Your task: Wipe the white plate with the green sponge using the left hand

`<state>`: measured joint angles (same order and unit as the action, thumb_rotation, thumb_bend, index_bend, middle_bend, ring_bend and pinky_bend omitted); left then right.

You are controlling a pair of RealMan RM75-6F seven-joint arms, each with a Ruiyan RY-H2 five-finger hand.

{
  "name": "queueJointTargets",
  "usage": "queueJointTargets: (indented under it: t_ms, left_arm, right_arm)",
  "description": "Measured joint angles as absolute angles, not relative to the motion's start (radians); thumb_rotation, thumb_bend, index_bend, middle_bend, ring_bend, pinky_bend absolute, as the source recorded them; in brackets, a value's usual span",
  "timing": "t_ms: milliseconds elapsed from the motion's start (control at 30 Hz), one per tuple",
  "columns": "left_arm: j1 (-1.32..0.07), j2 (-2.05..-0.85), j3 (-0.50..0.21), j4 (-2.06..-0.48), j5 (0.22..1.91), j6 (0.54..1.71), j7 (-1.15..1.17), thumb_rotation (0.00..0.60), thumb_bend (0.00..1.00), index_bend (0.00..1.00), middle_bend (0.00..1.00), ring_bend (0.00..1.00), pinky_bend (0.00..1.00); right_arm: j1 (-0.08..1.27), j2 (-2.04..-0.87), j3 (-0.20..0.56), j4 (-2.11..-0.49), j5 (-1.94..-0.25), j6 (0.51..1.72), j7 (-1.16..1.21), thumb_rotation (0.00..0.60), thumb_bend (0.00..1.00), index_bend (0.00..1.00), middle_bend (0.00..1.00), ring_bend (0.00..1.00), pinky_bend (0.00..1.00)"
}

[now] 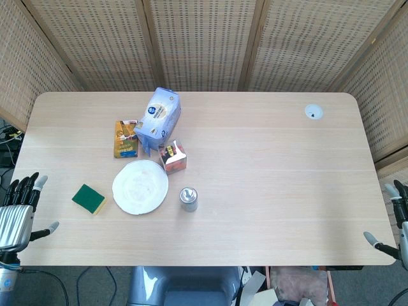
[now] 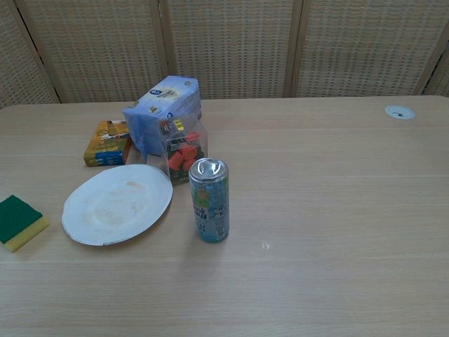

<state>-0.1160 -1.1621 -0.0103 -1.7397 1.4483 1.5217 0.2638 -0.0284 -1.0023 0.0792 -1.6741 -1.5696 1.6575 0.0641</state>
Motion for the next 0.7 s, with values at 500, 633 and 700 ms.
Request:
queueJointTargets:
  t_ms: [500, 633, 700]
  left_arm:
    - [-0.293, -1.234, -0.017, -1.38, 1.46, 1.175, 0.05, 0.6, 0.0, 0.0, 0.0, 0.0, 0.0]
    - [-0.366, -1.287, -0.006, -1.218, 1.485, 1.051, -0.035, 0.6, 0.0, 0.06, 0.02, 0.0, 0.05]
    - [-0.402, -1.322, 0.002, -1.146, 1.499, 0.996, -0.08, 0.6, 0.0, 0.11, 0.07, 0.0, 0.12]
  right_arm:
    - [-0.016, -1.015, 0.087, -1.676, -1.545, 1.631, 0.037, 0.6, 0.0, 0.0, 0.0, 0.0, 0.0]
    - [-0.012, -1.022, 0.09, -1.681, -1.54, 1.624, 0.017, 0.6, 0.0, 0.0, 0.0, 0.0, 0.0]
    - [-0.01, -1.025, 0.09, -1.684, -1.538, 1.618, 0.007, 0.6, 0.0, 0.0, 0.0, 0.0, 0.0]
